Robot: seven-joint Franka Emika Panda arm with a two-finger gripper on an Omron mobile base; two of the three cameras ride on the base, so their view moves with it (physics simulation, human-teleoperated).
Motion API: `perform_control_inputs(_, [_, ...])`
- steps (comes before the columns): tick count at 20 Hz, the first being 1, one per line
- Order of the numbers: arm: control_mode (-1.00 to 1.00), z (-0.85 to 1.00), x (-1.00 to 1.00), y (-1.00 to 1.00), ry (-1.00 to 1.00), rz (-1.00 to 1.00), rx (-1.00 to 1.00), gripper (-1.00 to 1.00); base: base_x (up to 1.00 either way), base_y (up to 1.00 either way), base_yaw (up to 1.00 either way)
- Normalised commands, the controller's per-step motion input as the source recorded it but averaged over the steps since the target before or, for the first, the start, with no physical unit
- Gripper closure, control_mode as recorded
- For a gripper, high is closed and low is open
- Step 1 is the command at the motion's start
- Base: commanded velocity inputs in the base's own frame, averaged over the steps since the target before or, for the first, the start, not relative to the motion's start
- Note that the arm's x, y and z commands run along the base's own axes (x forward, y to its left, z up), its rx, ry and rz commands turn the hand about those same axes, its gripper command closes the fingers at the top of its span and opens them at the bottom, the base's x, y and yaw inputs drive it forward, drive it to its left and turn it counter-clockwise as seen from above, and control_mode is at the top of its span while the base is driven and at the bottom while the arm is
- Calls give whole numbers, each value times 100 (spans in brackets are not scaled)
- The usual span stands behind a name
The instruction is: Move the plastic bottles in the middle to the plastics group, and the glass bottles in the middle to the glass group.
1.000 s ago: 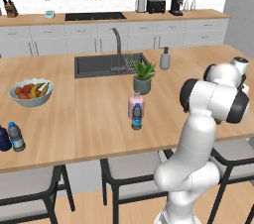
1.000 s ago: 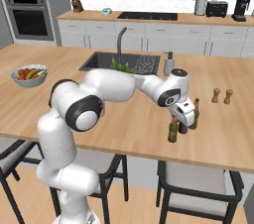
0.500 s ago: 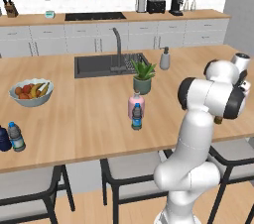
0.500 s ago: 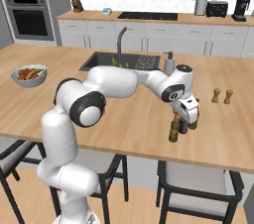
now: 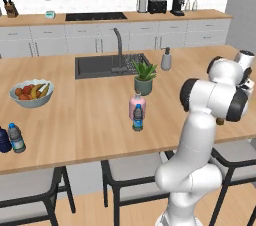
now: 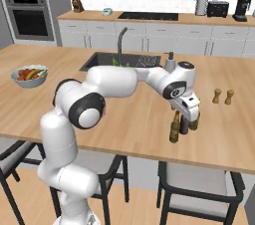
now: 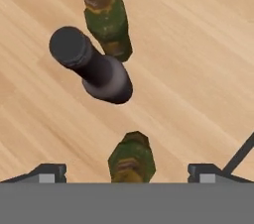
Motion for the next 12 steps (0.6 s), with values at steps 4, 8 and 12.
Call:
perform_control_inputs(4, [-100, 33, -4, 24, 0, 0, -1, -100, 0, 0, 0])
perform_control_inputs(8, [-100, 52, -4, 16, 0, 0, 0, -100, 0, 0, 0])
perform_control_inputs(12, [-100, 50, -30, 29, 0, 17, -15, -100, 0, 0, 0])
